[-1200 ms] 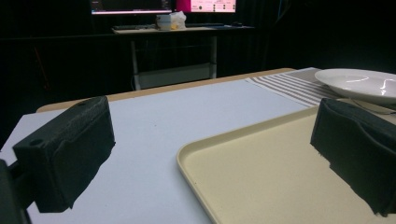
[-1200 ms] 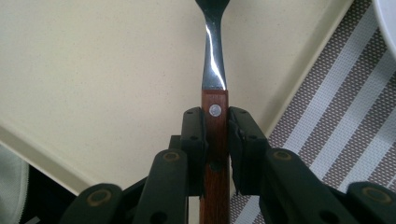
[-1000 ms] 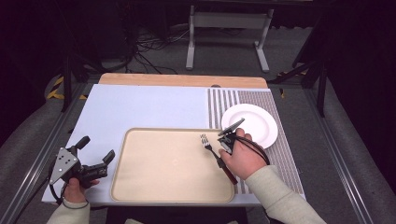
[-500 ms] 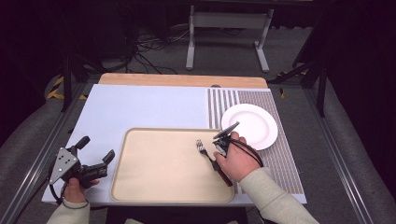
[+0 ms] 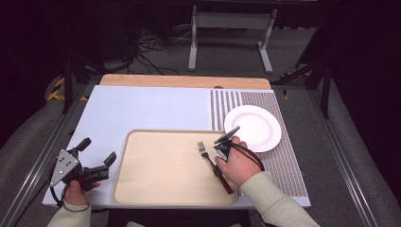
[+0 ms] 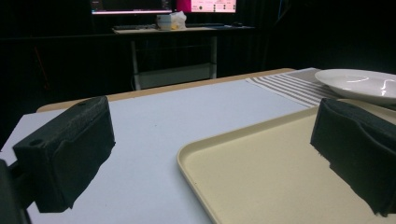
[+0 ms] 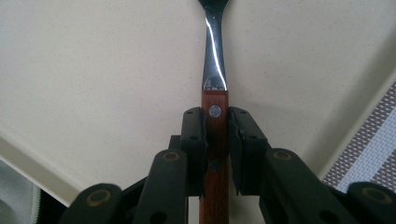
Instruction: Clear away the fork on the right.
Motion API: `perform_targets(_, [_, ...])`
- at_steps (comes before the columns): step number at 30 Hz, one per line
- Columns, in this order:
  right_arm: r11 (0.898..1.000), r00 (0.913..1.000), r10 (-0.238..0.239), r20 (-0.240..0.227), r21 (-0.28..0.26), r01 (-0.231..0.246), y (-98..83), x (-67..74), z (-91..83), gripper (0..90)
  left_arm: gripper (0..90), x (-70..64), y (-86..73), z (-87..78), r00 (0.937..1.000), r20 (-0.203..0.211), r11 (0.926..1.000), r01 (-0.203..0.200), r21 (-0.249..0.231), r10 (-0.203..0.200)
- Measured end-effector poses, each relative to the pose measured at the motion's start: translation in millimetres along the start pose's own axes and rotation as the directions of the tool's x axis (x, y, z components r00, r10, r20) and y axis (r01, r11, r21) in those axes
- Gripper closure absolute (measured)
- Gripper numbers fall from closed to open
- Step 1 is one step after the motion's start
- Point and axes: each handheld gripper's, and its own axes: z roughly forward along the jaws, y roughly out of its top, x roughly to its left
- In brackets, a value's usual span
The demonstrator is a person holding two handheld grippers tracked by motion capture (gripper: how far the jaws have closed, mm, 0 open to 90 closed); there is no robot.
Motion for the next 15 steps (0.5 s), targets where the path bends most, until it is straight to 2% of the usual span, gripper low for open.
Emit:
perform_targets(11, [1.0,0.9998,-0.015,-0.011,0.011,0.015,-0.8,0.8,2.5,76.2,0.0,0.2,0.2,-0.1,1.0,-0.002,1.0,0.002,-0.001,-0.002])
perform_targets(15, [1.0,0.9994,-0.023,-0.024,-0.015,0.023,-1.0,1.4,0.1,71.9,0.0,0.1,0.1,0.0,1.0,-0.001,1.0,0.002,0.0,-0.002])
